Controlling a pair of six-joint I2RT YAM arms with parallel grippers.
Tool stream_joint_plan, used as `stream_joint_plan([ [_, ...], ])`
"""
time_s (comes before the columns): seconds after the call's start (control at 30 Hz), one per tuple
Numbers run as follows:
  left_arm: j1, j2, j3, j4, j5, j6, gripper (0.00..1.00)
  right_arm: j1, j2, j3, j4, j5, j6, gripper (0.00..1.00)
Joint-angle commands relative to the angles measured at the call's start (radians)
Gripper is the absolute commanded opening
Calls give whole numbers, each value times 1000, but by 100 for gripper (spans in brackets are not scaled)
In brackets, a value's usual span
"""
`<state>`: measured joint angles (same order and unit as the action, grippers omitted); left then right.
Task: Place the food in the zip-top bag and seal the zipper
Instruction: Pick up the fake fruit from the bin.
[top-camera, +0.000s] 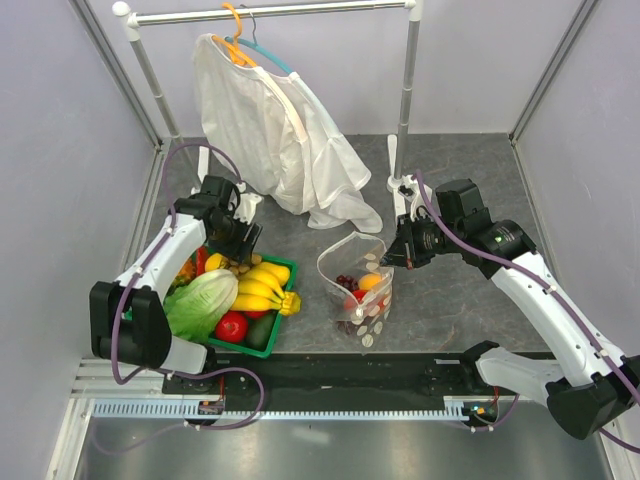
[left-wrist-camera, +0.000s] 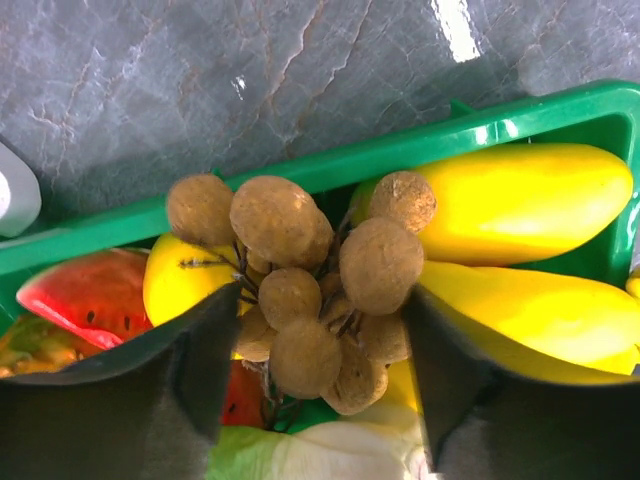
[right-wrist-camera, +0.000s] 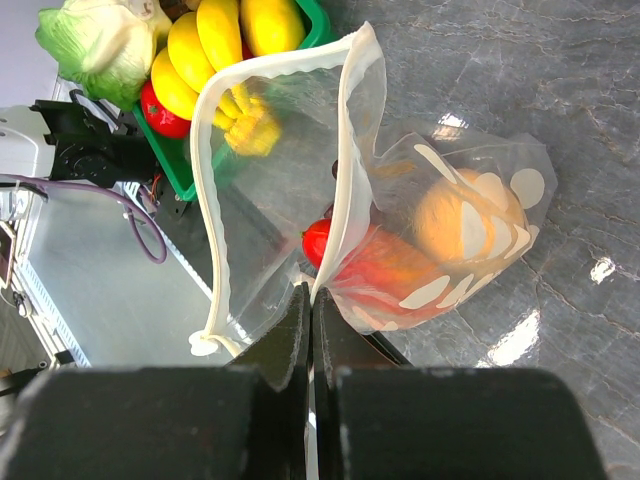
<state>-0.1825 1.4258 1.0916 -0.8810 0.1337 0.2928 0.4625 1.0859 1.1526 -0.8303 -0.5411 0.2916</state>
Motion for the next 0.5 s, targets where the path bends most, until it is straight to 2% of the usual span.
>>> stream_joint_plan([
  [0.0, 5, 4, 5, 50, 13, -15, 64, -1, 2, 12, 28, -5, 1, 0],
  [0.03, 3, 1, 10, 48, 15, -14, 55, -1, -1, 12, 28, -5, 0, 0],
  [0.1, 5, -5, 22, 42, 6, -6, 46, -1, -1, 13, 26, -5, 0, 0],
  [0.13, 5, -14, 25, 37, 4, -6, 37, -1, -4, 13, 23, -5, -2, 0],
  [0.3, 5, -68, 54, -9, -17, 11, 18, -1, -3, 12, 22, -2, -3, 0],
  [0.33, 3, -79, 62, -16, -19, 9, 11, -1, -3, 13, 22, -3, -3, 0],
  [0.43, 3, -122, 102, -41, -22, 6, 2, -1, -3, 12, 23, -3, -5, 0],
  [0.47, 5, -131, 114, -44, -20, 5, 2, -1, -1, 10, 23, -3, -3, 0],
])
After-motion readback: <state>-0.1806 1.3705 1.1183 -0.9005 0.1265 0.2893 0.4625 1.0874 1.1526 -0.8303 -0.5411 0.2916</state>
